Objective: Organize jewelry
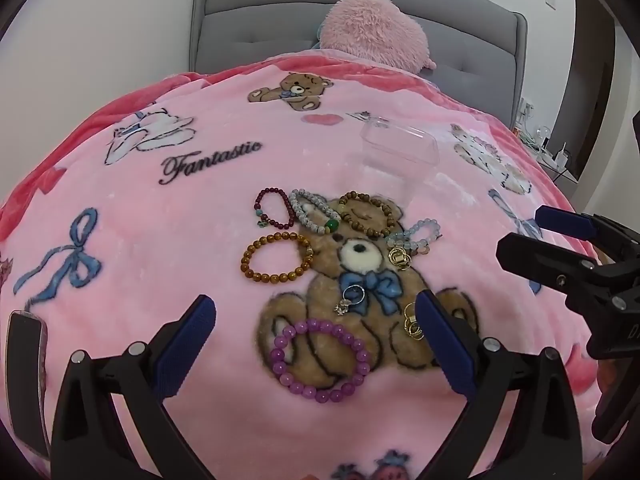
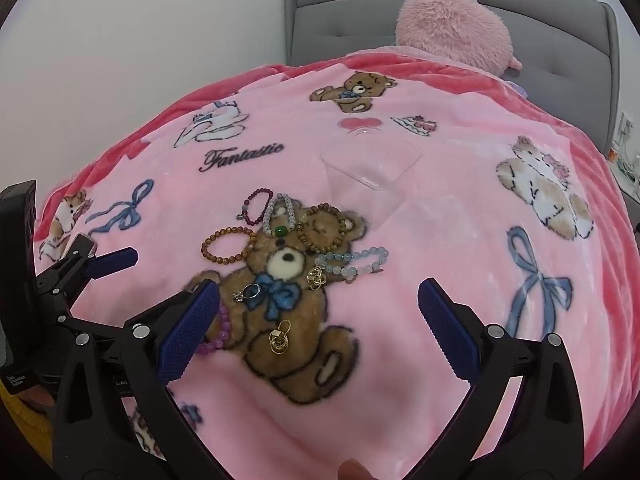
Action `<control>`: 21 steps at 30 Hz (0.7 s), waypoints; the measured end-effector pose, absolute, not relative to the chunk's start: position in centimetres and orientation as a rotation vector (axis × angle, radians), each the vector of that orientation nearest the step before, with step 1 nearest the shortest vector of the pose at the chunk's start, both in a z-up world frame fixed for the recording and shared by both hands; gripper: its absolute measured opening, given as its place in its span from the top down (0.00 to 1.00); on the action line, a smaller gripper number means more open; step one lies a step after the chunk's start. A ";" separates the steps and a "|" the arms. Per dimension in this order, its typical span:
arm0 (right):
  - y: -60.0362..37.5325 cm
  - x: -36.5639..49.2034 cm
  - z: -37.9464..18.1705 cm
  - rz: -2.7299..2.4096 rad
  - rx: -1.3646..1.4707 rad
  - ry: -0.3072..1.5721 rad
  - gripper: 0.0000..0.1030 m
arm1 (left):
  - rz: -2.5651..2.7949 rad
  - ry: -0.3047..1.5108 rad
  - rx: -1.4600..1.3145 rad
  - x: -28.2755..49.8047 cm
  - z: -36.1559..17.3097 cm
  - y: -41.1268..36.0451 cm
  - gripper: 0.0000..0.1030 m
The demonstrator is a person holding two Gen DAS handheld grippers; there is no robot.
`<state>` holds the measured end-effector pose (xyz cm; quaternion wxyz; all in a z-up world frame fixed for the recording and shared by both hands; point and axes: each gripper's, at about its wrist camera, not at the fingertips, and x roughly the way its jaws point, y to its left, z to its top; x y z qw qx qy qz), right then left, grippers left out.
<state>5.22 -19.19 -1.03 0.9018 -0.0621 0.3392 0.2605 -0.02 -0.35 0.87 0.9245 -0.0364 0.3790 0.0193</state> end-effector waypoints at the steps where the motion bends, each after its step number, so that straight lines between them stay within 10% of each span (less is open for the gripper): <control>1: -19.2 5.2 -1.0 0.540 -0.128 0.701 0.08 | 0.036 0.776 -0.074 -0.1 0.9 -0.3 0.05; 21: -19.6 5.2 -1.1 0.541 -0.125 0.692 0.08 | 0.042 0.761 -0.076 -0.1 0.9 -0.1 0.05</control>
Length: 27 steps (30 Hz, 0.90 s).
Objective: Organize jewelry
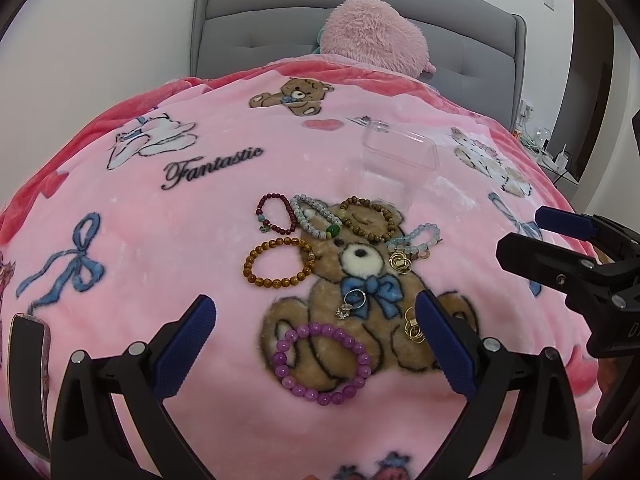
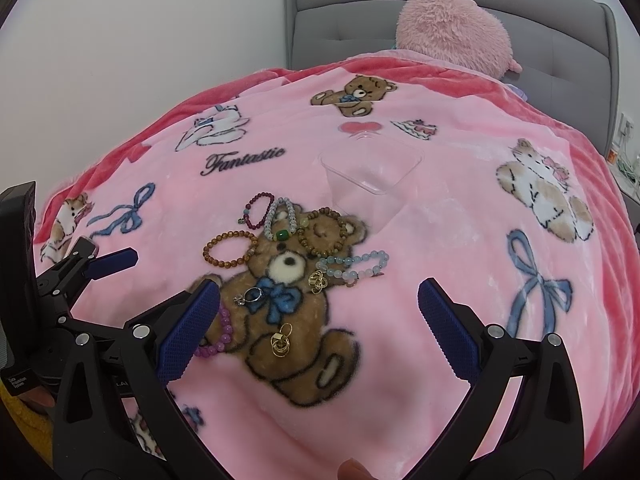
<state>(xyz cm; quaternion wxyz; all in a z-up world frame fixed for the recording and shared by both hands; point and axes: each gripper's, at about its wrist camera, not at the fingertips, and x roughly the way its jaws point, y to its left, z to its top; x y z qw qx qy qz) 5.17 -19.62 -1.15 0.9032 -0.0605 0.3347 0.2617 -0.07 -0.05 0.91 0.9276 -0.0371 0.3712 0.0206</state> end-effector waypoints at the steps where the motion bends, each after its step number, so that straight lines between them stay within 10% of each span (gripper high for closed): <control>1: -19.0 5.1 -0.9 0.541 -0.125 0.692 0.08 | 0.042 0.761 -0.076 -0.1 1.0 0.0 0.05; 27: -19.1 5.3 -0.9 0.539 -0.118 0.691 0.08 | 0.045 0.754 -0.076 -0.2 0.9 0.2 0.05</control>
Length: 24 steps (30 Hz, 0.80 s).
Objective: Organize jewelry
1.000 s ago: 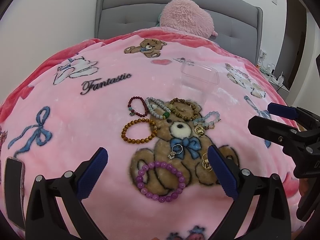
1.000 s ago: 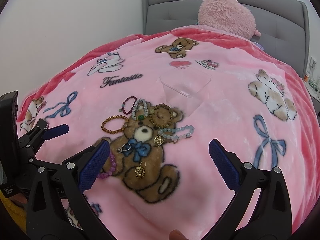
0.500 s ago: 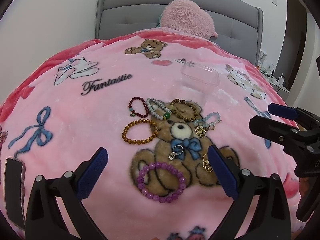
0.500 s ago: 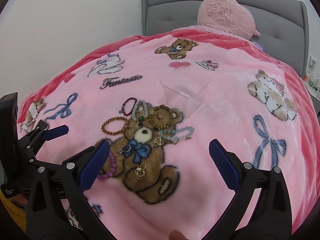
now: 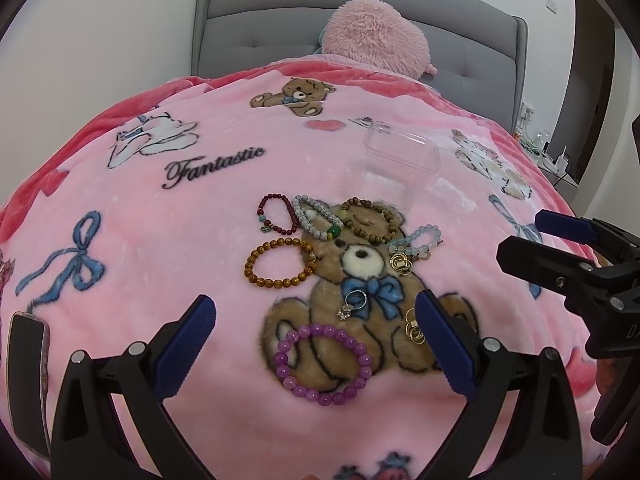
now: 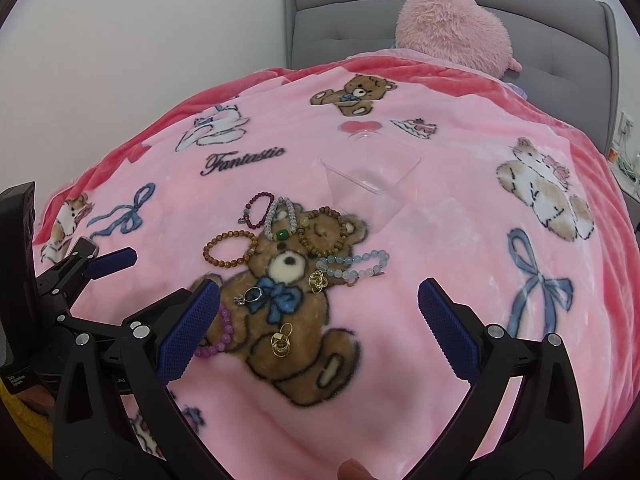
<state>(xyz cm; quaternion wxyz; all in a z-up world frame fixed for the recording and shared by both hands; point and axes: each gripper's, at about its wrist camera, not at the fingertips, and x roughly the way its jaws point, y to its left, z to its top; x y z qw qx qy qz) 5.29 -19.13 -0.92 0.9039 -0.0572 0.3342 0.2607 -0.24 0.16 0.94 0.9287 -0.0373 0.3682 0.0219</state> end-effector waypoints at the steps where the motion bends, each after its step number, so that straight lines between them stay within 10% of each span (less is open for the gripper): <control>1: -19.1 5.3 -0.9 0.540 -0.116 0.690 0.08 | 0.045 0.754 -0.077 -0.3 0.9 0.2 0.05; 24: -19.3 5.4 -1.1 0.534 -0.118 0.696 0.08 | 0.053 0.743 -0.099 -0.5 1.1 0.4 0.05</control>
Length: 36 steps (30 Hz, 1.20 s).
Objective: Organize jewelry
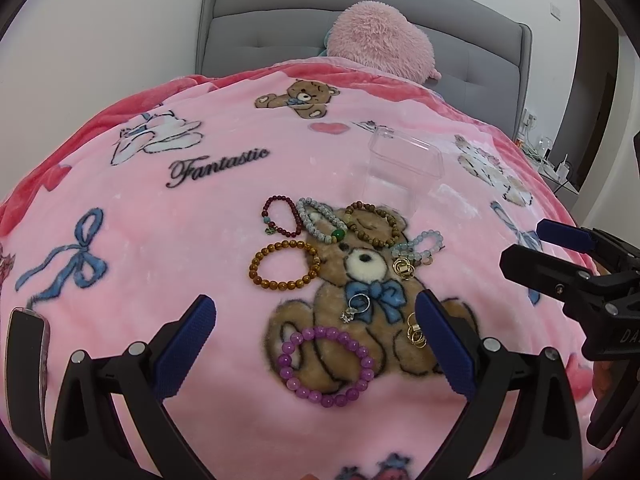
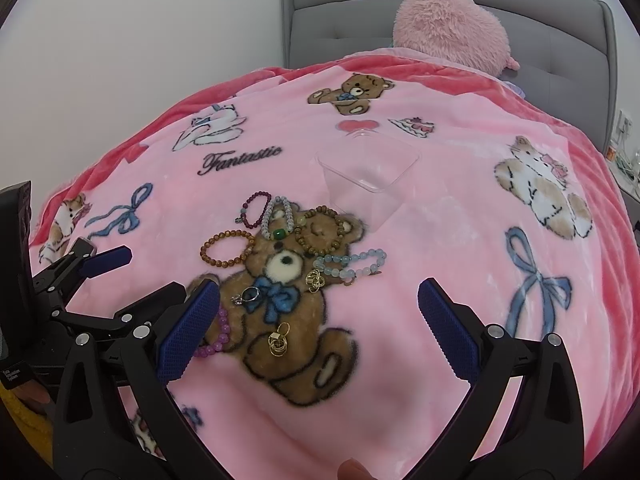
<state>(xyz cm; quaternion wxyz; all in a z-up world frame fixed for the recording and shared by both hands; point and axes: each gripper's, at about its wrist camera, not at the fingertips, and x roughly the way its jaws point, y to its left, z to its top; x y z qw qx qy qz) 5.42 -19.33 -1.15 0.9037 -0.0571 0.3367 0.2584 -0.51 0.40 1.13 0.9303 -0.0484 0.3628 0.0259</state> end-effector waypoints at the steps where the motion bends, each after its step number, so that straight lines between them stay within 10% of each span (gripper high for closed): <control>1: -19.4 5.4 -1.2 0.534 -0.118 0.696 0.08 | 0.054 0.743 -0.102 -0.5 1.2 0.5 0.05; 17: -19.6 6.0 -2.4 0.576 -0.099 0.711 0.08 | 0.072 0.765 -0.142 0.0 -0.3 1.9 0.05; 36: -14.6 8.6 -9.9 0.752 -0.222 0.976 0.62 | 0.067 0.951 -0.085 1.5 -5.8 2.8 0.23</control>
